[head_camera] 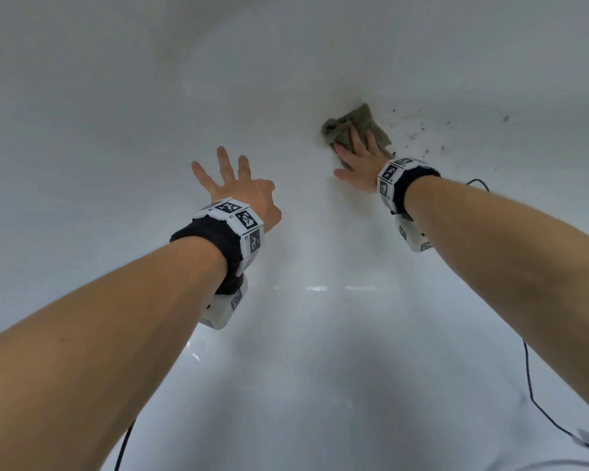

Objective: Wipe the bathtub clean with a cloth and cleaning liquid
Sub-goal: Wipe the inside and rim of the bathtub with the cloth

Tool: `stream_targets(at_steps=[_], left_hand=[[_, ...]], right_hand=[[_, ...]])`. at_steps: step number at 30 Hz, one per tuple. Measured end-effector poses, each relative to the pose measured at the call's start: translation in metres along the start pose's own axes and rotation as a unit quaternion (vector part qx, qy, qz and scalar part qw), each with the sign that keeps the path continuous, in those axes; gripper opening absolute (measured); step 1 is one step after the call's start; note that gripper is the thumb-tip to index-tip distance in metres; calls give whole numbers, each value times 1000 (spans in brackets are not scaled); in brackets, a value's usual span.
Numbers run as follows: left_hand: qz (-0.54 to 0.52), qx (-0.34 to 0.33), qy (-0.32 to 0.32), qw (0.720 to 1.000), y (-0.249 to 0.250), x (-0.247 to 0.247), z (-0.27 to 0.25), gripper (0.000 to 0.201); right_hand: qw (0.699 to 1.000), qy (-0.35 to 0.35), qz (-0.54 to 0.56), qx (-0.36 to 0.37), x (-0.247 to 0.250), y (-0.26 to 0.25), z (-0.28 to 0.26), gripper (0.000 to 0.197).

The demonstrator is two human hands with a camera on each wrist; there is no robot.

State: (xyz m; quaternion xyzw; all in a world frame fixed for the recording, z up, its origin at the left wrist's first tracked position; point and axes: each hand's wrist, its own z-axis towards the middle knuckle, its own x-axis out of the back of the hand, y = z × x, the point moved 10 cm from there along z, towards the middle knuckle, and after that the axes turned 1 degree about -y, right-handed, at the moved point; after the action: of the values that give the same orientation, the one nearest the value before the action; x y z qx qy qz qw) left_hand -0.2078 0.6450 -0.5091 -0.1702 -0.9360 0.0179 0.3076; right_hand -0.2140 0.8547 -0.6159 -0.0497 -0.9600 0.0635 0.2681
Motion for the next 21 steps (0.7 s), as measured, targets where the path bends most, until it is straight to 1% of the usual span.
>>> stream_targets(at_steps=[2,4,6,9,11,12,14,16,21], left_hand=[[-2,-1,3,1000,8,2,1,48],[-6,-4,-2,1000,18,3,2,49],[-11,-9,-16,1000,27,3,2,52],[-36,-19,-33,999,42,1,2,58],[-59,-24,-33,997,49,2,3,62],[-71,-25,-31,997,52,4,5,65],[-84,-22,-28,996,55,5,9,71],[-96,-15,-32,995,57,3,12,75],[-117,1,-22,993,61,-1,21,80]], right_hand=[[999,-8,-20,25,-18,-5,-10,70],[994,-31,-75,78,-51,-15,-28,71],[978,-62,-139,140,-92,-25,-53,71],[951,-125,-190,210,-154,-34,-93,66],[937,-157,-203,237,-181,-36,-109,60],[934,-160,-207,244,-187,-36,-113,58],[932,-153,-213,249,-187,-36,-113,56],[936,-140,-207,248,-176,-36,-106,56],[961,-88,-169,202,-113,-34,-61,61]])
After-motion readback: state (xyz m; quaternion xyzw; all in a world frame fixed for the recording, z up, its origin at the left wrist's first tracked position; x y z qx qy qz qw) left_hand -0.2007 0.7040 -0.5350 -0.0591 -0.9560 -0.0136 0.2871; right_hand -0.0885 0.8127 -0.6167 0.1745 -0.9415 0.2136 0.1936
